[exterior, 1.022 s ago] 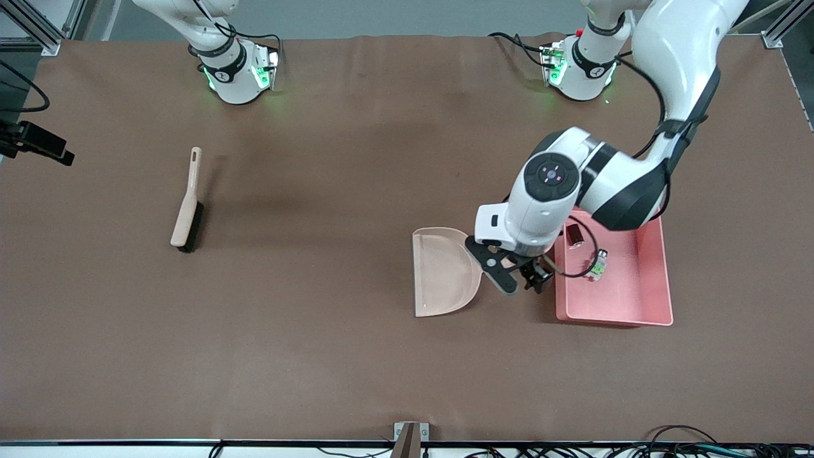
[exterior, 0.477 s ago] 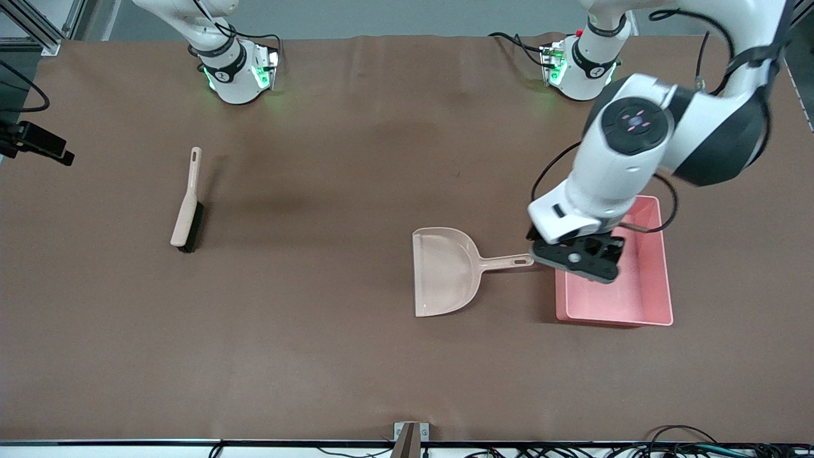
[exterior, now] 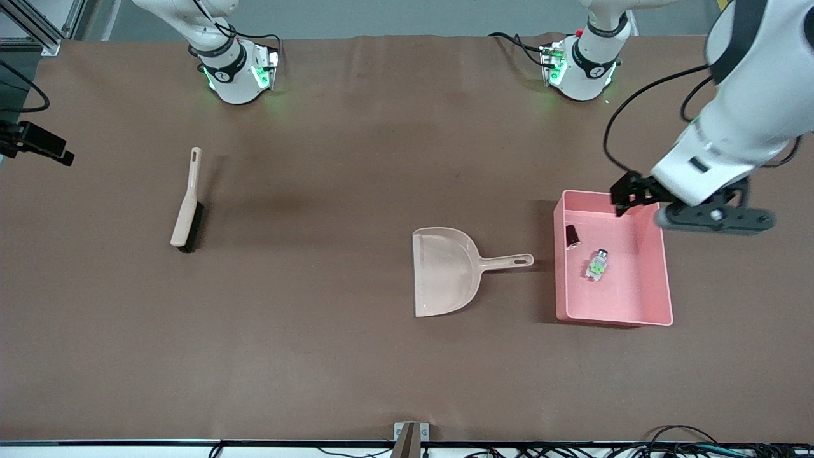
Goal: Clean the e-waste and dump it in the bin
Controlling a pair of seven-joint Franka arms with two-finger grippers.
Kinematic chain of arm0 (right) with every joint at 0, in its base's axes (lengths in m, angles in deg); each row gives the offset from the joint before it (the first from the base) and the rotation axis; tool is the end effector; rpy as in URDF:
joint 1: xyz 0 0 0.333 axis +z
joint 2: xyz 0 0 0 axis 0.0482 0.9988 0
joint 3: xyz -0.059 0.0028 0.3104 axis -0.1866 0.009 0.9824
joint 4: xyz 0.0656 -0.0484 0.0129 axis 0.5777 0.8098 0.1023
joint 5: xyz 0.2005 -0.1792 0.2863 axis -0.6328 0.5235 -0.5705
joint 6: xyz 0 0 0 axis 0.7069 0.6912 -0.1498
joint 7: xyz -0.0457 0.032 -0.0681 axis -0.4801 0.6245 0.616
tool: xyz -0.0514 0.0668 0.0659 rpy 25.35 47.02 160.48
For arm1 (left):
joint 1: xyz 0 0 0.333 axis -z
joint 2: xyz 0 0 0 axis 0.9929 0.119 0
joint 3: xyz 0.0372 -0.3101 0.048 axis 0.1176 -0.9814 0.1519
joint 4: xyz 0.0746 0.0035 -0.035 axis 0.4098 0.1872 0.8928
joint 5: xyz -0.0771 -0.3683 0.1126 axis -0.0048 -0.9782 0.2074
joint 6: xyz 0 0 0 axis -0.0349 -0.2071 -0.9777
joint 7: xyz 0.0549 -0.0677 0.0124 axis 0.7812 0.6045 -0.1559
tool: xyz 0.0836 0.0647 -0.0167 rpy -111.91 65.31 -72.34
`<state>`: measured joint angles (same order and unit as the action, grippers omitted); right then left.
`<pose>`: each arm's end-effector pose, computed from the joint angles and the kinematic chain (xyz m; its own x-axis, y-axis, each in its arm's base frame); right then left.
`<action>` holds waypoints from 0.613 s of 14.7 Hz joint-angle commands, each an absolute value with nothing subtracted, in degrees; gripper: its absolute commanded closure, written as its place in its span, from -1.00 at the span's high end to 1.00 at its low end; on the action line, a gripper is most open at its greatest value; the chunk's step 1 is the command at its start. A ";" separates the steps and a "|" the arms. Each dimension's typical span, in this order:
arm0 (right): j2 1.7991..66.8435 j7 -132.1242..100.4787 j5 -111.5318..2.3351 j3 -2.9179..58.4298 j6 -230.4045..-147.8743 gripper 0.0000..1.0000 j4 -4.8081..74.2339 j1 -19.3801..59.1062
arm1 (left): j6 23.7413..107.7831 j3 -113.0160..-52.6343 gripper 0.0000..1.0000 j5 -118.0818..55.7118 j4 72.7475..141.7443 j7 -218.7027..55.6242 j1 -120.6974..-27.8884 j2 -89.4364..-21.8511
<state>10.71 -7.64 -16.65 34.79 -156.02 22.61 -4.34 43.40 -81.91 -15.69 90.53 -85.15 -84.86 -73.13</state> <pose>0.5376 -0.0541 0.6408 0.9854 -0.1528 -0.0750 -0.1516 -0.9882 0.0219 0.5888 -0.1389 0.6127 0.9918 -0.0998 0.0800 -0.0953 -0.9937 -0.0583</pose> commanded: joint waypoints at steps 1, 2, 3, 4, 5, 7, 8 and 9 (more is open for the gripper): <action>10.86 -7.19 -16.17 34.87 -155.52 1.00 22.00 -4.18 | 42.12 -77.70 1.00 -17.09 95.93 -85.28 -82.47 -79.05; 10.86 -7.19 -16.17 34.79 -155.61 1.00 22.00 -4.18 | 42.11 -76.55 1.00 -18.66 97.87 -85.28 -82.38 -80.72; 10.86 -7.19 -16.26 34.87 -155.78 1.00 21.83 -4.18 | 42.11 -74.97 1.00 -20.68 99.28 -85.20 -82.20 -81.96; 10.86 -7.19 -16.26 34.79 -155.87 1.00 21.82 -4.18 | 42.20 -73.31 1.00 -22.09 101.21 -85.28 -81.68 -83.45; 10.94 -7.19 -16.26 34.79 -155.96 1.00 21.74 -4.18 | 42.38 -72.68 1.00 -22.71 102.62 -85.28 -81.67 -84.68; 10.95 -7.19 -16.26 34.88 -156.14 1.00 21.56 -4.09 | 42.82 -71.97 1.00 -23.16 105.43 -85.02 -81.76 -86.97; 11.03 -7.19 -16.26 34.79 -156.22 1.00 21.47 -4.09 | 43.51 -71.80 1.00 -23.16 107.10 -84.67 -81.76 -88.11; 11.03 -7.10 -16.26 34.79 -156.22 1.00 21.39 -4.00 | 44.39 -71.53 1.00 -23.07 108.94 -84.23 -81.76 -89.43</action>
<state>10.71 -7.64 -16.65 34.81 -156.40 22.42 -4.33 42.06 -72.52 -22.21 103.41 -85.12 -82.45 -84.95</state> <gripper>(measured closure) 0.000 0.000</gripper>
